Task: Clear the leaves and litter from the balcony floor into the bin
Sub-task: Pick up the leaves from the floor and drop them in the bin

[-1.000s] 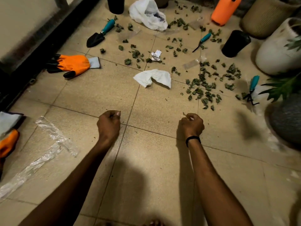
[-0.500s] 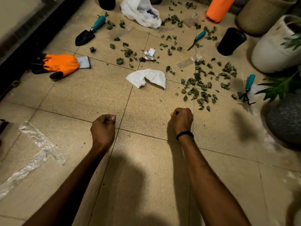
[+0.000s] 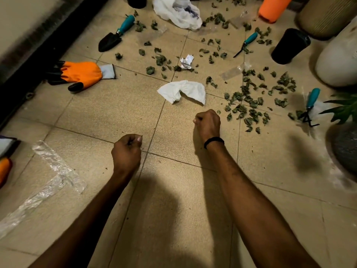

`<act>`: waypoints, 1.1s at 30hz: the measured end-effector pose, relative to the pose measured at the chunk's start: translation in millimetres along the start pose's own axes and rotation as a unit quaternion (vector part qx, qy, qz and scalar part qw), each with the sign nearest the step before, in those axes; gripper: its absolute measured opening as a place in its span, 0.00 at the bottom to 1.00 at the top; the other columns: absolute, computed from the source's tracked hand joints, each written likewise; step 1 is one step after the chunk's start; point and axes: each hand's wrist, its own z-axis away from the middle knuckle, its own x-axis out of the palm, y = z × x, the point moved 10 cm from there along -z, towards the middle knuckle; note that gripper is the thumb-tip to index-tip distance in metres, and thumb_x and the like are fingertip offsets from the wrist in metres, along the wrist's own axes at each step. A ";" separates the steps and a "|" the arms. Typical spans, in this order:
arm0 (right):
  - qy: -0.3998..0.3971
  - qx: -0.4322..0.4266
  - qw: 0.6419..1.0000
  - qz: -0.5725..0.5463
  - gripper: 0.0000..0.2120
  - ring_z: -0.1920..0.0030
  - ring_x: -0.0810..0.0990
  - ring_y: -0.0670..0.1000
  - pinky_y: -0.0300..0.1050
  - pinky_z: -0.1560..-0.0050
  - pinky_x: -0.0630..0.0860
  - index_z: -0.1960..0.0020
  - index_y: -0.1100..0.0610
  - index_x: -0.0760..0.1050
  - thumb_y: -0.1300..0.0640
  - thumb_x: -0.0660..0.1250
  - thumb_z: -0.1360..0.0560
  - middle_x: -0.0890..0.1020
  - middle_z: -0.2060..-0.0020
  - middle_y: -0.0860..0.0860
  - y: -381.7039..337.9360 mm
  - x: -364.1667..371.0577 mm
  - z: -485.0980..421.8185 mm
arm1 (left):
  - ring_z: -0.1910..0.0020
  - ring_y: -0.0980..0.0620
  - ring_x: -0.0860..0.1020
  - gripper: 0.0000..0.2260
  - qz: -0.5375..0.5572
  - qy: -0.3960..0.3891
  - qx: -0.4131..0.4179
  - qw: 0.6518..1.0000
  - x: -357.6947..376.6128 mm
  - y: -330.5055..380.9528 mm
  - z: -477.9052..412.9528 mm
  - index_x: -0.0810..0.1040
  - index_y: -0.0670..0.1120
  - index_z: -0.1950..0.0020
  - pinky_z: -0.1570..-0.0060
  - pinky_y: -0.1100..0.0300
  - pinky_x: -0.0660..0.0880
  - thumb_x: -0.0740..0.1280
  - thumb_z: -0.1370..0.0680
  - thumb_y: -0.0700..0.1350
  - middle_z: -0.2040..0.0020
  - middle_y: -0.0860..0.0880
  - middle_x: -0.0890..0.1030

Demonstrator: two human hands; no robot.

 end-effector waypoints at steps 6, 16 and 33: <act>0.006 0.012 0.997 0.081 0.13 0.39 0.73 0.58 0.46 0.45 0.67 0.39 0.62 0.76 0.64 0.59 0.21 0.75 0.40 0.57 -13.1 19.6 18.1 | 0.59 0.45 0.83 0.06 -0.010 0.018 -0.011 1.000 -17.6 4.3 3.5 0.83 0.49 0.52 0.53 0.45 0.81 0.68 0.20 0.48 0.60 0.49 0.84; -0.163 0.138 0.947 -0.239 0.02 0.66 0.81 0.49 0.38 0.64 0.75 0.60 0.58 0.82 0.64 0.72 0.30 0.84 0.64 0.53 -79.2 72.2 102.2 | 0.62 0.53 0.79 0.05 -0.027 0.094 0.000 0.995 -96.2 22.5 19.2 0.82 0.48 0.54 0.56 0.58 0.74 0.69 0.19 0.45 0.63 0.51 0.81; -0.650 0.132 0.597 -0.452 0.09 0.74 0.79 0.44 0.34 0.71 0.78 0.61 0.61 0.74 0.70 0.67 0.24 0.80 0.76 0.50 -448.6 191.5 488.8 | 0.66 0.57 0.72 0.11 -0.049 0.504 -0.097 0.857 -543.7 -30.8 319.4 0.79 0.47 0.61 0.60 0.58 0.69 0.68 0.20 0.48 0.69 0.53 0.75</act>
